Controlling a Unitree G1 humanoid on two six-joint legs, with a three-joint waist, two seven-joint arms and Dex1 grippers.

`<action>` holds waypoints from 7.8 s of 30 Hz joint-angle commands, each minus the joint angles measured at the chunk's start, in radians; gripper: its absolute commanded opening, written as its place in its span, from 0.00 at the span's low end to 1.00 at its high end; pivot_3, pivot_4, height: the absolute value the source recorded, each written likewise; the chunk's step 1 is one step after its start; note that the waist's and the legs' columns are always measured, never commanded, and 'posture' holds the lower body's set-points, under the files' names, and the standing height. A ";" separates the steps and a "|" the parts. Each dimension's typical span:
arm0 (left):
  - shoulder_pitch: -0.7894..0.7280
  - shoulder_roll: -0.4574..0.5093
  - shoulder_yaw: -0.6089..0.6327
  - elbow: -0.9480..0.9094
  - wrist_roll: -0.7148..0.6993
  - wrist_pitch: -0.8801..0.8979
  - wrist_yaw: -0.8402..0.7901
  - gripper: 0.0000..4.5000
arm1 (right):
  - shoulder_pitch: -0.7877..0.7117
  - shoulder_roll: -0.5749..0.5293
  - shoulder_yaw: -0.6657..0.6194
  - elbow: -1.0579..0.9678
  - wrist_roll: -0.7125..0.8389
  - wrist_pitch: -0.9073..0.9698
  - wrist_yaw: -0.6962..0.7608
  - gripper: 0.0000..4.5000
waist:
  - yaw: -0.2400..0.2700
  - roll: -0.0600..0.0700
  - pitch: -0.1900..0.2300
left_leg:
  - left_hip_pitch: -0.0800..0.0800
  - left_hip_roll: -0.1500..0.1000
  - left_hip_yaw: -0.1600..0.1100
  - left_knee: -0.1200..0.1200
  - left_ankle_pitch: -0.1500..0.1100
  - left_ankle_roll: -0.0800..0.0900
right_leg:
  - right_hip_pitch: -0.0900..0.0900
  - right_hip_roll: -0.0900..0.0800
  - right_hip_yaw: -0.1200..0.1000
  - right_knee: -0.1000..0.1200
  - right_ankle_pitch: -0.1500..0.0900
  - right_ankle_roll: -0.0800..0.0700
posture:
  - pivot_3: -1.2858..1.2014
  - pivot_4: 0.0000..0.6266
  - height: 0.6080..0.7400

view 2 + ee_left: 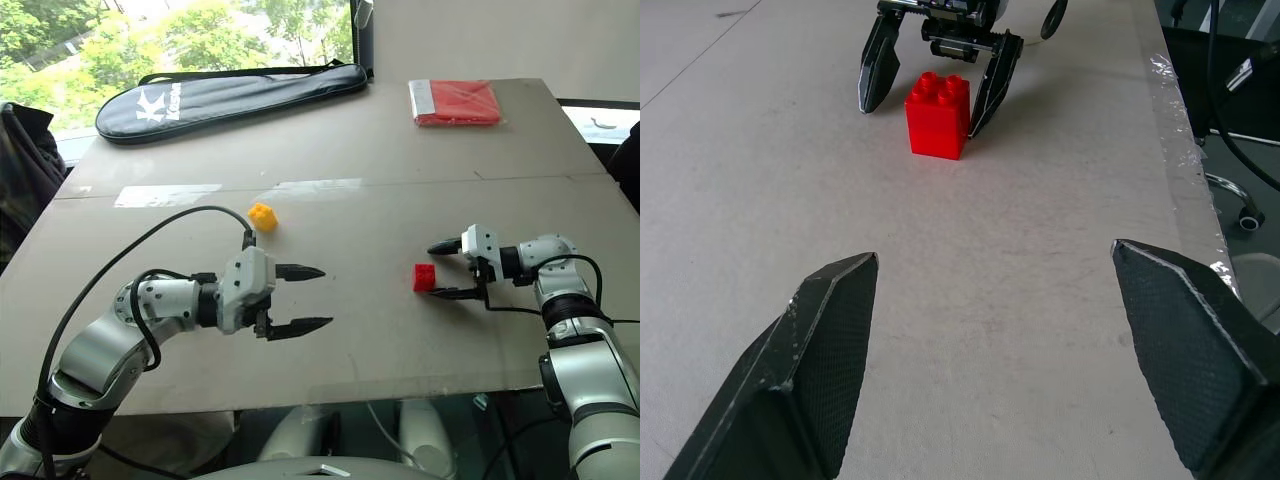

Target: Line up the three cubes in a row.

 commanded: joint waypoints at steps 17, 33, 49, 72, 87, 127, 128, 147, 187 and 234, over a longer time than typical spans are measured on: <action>0.004 0.000 0.006 -0.030 -0.003 -0.014 -0.004 0.85 | 0.028 0.003 -0.045 0.044 -0.087 -0.008 -0.044 0.99 | -0.001 -0.001 0.000 | 0.014 0.000 -0.001 0.000 0.000 0.000 | 0.016 0.001 0.000 -0.002 0.001 0.000 | 0.52 0.24 1.00; 0.028 -0.017 0.028 -0.025 -0.013 -0.025 0.006 0.85 | 0.209 -0.040 -0.163 -0.289 0.186 0.138 0.100 0.99 | 0.002 0.004 0.002 | -0.003 0.000 -0.003 -0.002 0.000 0.000 | -0.002 -0.001 -0.002 -0.003 0.001 0.000 | 0.52 0.24 1.00; 0.407 -0.337 0.311 -0.076 0.136 -0.268 0.430 0.85 | 0.621 -0.090 -0.421 -0.943 0.496 0.483 -0.020 0.99 | 0.027 0.005 0.003 | -0.005 0.000 -0.003 -0.003 -0.001 0.001 | -0.003 -0.007 -0.002 -0.005 0.001 0.000 | 0.52 0.24 1.00; 0.526 -0.587 0.451 0.140 0.319 -0.360 0.827 0.85 | 0.708 -0.056 -0.478 -1.074 0.605 0.522 0.047 0.99 | 0.045 0.001 0.005 | -0.005 0.000 -0.003 0.000 -0.002 0.003 | -0.001 -0.002 -0.005 -0.005 0.001 0.000 | 0.52 0.24 1.00; 0.437 -0.577 0.365 0.190 0.363 -0.315 0.840 0.85 | 0.685 -0.040 -0.463 -1.119 0.597 0.558 0.005 0.99 | 0.051 0.001 0.004 | -0.005 0.000 -0.004 0.000 -0.002 0.003 | -0.001 -0.002 -0.006 -0.005 0.001 0.000 | 0.52 0.24 1.00; -0.115 -0.228 -0.054 0.592 0.220 -0.509 -0.135 0.29 | 0.710 -0.035 -0.500 -1.093 0.570 0.546 -0.011 1.00 | 0.050 0.003 0.003 | -0.005 -0.001 -0.004 -0.001 -0.001 0.001 | -0.001 -0.001 -0.007 -0.004 0.001 0.000 | 0.52 0.24 1.00; -0.160 -0.242 -0.074 0.635 0.222 -0.522 -0.162 0.29 | 0.717 -0.033 -0.500 -1.094 0.568 0.543 -0.012 1.00 | 0.051 0.003 0.003 | -0.005 -0.001 -0.003 -0.001 -0.001 0.001 | -0.001 -0.001 -0.006 -0.004 0.001 0.000 | 0.52 0.24 1.00; -0.587 -0.509 -0.215 1.178 0.326 -0.687 -0.369 0.29 | 0.852 -0.016 -0.543 -1.133 0.550 0.512 -0.070 1.00 | 0.026 0.001 0.005 | -0.006 -0.003 -0.005 0.000 -0.002 0.002 | -0.001 0.000 -0.007 -0.004 0.001 0.001 | 0.52 0.24 1.00; -0.508 -0.481 -0.135 1.068 0.288 -0.667 -0.293 0.99 | 0.799 -0.040 -0.536 -0.977 0.515 0.442 -0.024 1.00 | 0.026 0.001 0.005 | -0.005 -0.003 -0.005 0.000 -0.002 0.002 | -0.001 0.000 -0.007 -0.003 0.001 0.001 | 0.52 0.24 1.00; -0.360 -0.385 0.204 1.135 0.312 -0.597 0.355 0.99 | 0.721 0.050 -0.506 -1.076 0.511 0.498 -0.197 1.00 | 0.029 0.002 0.004 | -0.005 -0.002 -0.005 0.000 -0.001 0.001 | -0.001 -0.002 -0.007 -0.002 0.001 0.001 | 0.52 0.24 1.00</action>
